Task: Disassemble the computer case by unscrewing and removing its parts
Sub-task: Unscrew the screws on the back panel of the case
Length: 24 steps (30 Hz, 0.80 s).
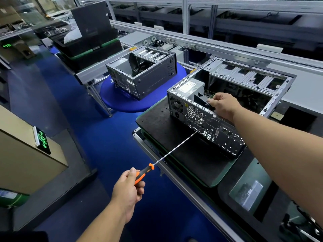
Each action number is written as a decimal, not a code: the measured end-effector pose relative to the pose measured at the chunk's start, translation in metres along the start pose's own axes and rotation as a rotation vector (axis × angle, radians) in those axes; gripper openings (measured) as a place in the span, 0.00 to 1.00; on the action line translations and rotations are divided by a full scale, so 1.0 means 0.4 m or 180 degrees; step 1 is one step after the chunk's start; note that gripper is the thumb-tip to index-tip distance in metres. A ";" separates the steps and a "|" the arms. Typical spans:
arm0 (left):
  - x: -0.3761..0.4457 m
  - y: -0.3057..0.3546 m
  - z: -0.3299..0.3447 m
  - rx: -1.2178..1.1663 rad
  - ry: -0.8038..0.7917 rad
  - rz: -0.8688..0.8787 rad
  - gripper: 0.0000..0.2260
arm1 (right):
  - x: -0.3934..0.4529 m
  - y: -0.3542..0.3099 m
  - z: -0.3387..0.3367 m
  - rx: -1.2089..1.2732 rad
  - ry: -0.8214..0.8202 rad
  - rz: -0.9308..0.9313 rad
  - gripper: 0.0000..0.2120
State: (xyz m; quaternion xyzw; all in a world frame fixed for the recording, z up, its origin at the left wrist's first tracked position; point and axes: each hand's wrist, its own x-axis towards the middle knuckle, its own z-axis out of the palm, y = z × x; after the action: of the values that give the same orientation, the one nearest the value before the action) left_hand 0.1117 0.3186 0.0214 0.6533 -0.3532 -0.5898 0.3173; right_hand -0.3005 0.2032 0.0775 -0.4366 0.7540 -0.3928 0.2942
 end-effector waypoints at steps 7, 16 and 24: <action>0.024 0.001 -0.008 -0.0137 -0.0012 -0.0227 0.17 | -0.060 -0.025 -0.042 0.0328 0.0739 -0.0647 0.13; 0.055 0.009 -0.002 -0.0024 -0.0019 -0.0459 0.14 | -0.159 0.007 -0.174 0.2043 0.1043 -0.0361 0.10; 0.068 -0.011 -0.001 -0.0001 -0.0263 -0.0841 0.14 | -0.296 0.083 -0.282 0.2090 0.2621 0.0082 0.11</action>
State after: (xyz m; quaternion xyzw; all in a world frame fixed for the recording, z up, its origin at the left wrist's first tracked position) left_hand 0.1138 0.2984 0.0031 0.6692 -0.2767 -0.6529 0.2222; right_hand -0.3506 0.3567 0.1199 -0.1217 0.6498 -0.7437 0.0997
